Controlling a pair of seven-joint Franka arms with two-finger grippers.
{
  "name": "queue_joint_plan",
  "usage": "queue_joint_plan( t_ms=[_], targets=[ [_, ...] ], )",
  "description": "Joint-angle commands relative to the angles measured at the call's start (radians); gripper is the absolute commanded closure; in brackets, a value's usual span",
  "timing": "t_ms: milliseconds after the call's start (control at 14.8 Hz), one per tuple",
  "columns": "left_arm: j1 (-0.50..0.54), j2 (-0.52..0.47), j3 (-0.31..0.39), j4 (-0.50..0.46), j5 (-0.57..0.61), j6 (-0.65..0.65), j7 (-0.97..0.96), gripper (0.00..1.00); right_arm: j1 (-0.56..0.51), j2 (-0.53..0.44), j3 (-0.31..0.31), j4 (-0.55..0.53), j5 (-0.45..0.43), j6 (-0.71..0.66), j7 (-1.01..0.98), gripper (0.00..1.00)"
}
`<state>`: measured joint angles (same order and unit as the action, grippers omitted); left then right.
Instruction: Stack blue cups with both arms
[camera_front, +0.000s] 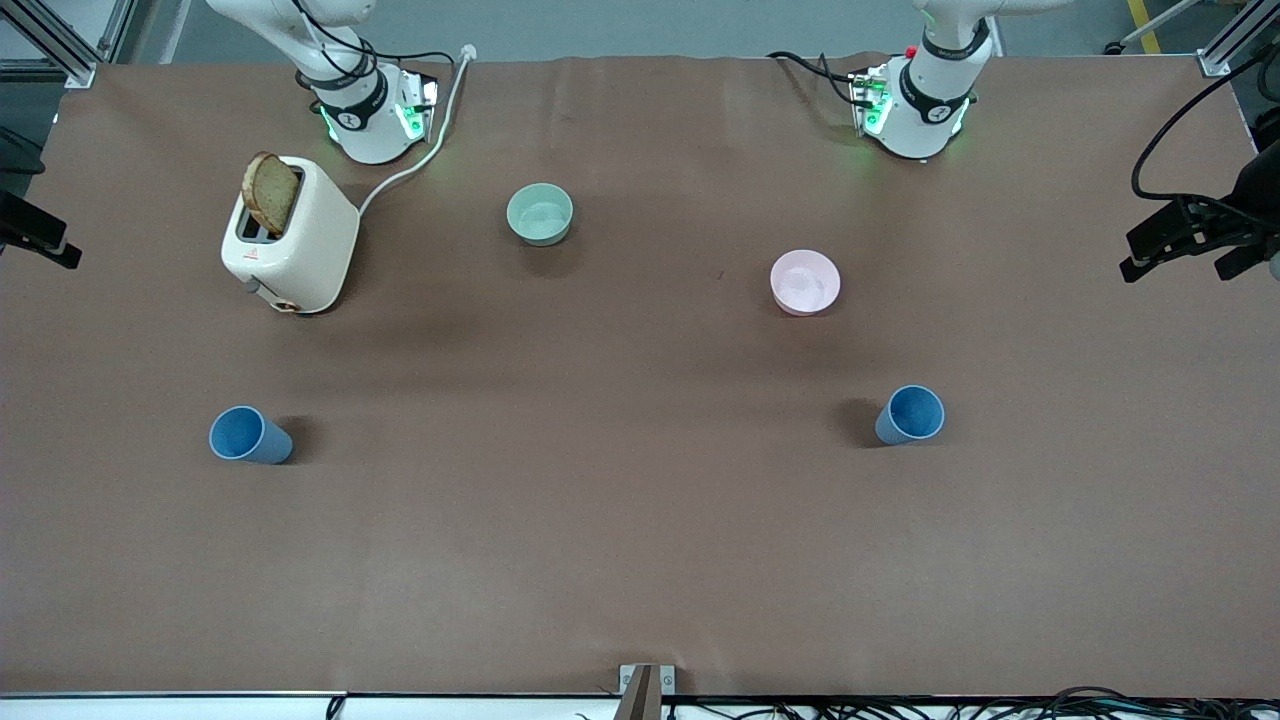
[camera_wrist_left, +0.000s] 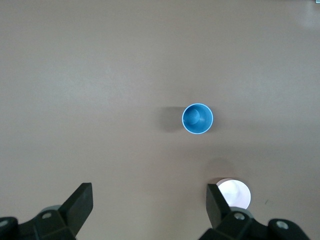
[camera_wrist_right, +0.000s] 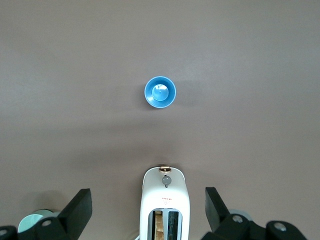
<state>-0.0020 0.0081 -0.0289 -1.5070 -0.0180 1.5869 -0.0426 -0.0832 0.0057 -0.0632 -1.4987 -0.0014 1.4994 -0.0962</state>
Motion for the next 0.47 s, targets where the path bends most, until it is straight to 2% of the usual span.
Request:
queue_joint_plan(
  t_ms=[0,406],
  targets=[
    [0.000,-0.004,-0.003,0.010,-0.010,-0.015,0.000,0.00,-0.009,-0.023,0.006,-0.028,0.012,0.007,0.013,0.00],
    [-0.012,0.000,-0.008,0.013,0.006,-0.013,-0.008,0.00,-0.009,-0.023,0.006,-0.028,0.012,0.007,0.013,0.00]
  ],
)
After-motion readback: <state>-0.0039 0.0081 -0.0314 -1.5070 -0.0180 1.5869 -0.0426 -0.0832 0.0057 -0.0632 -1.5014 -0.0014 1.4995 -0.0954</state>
